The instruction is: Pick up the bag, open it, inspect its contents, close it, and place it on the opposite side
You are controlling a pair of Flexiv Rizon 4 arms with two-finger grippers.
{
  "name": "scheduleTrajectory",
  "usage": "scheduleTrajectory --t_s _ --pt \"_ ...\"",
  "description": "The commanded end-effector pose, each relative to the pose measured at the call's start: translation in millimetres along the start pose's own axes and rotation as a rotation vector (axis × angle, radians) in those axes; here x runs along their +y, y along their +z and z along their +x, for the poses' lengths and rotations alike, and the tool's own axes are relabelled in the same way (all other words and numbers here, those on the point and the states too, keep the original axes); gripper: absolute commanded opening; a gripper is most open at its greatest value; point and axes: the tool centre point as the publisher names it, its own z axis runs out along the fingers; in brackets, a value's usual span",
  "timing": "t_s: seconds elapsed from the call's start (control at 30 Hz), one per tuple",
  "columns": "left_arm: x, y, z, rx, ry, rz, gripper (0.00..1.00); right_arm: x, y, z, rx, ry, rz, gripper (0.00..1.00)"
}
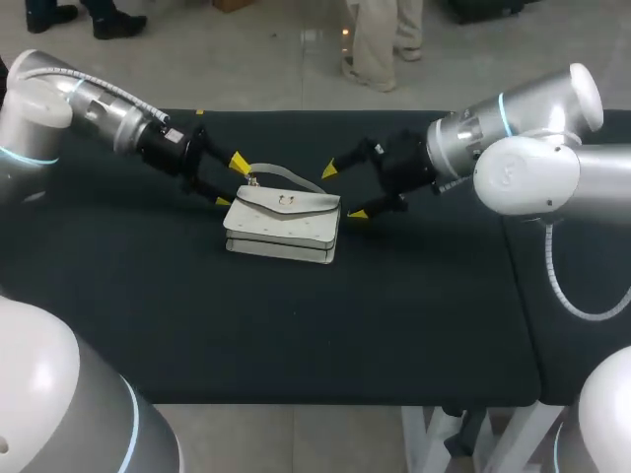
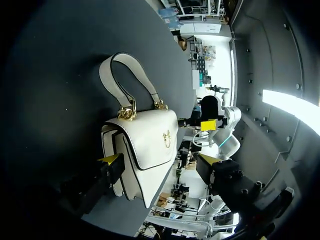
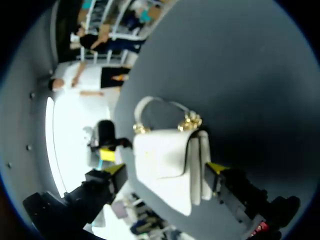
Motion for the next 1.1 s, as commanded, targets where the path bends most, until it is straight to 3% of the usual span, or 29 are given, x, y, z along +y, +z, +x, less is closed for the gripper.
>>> scheduleTrajectory --t_s 0.03,0.4,0.6,0.7,0.8,0.87,0.93,1.0,1.1 --pt "-6 -2 -4.3 0.022 0.0 -0.074 1.0 6.1 -1 -2.6 0.032 -0.002 0.115 1.0" --pt "-9 -1 -6.4 0.045 -0.026 -0.077 1.0 8.7 8 -11.5 0.042 0.003 0.143 1.0" --pt "1 3 -1.6 0.029 -0.058 -0.038 1.0 4.8 13 -14.8 0.042 -0.007 0.156 1.0" --pt "4 5 -0.5 0.018 -0.07 -0.021 0.84 1.1 15 -14.3 0.042 -0.013 0.161 1.0" --pt "4 6 -1.0 0.016 -0.08 -0.008 0.76 -3.2 15 -13.3 0.04 -0.021 0.163 0.98" --pt "4 6 -0.4 0.02 -0.084 -0.007 0.63 -5.4 15 -13.5 0.03 -0.013 0.166 0.9" --pt "5 8 0.8 0.011 -0.084 -0.003 0.51 -6.6 15 -14.7 0.021 0.0 0.169 0.76" --pt "5 10 1.3 -0.003 -0.084 0.006 0.47 -7.7 15 -15.9 0.018 0.012 0.167 0.65" --pt "5 12 0.5 -0.006 -0.085 0.005 0.47 -9.9 13 -16.4 0.02 0.018 0.164 0.64"
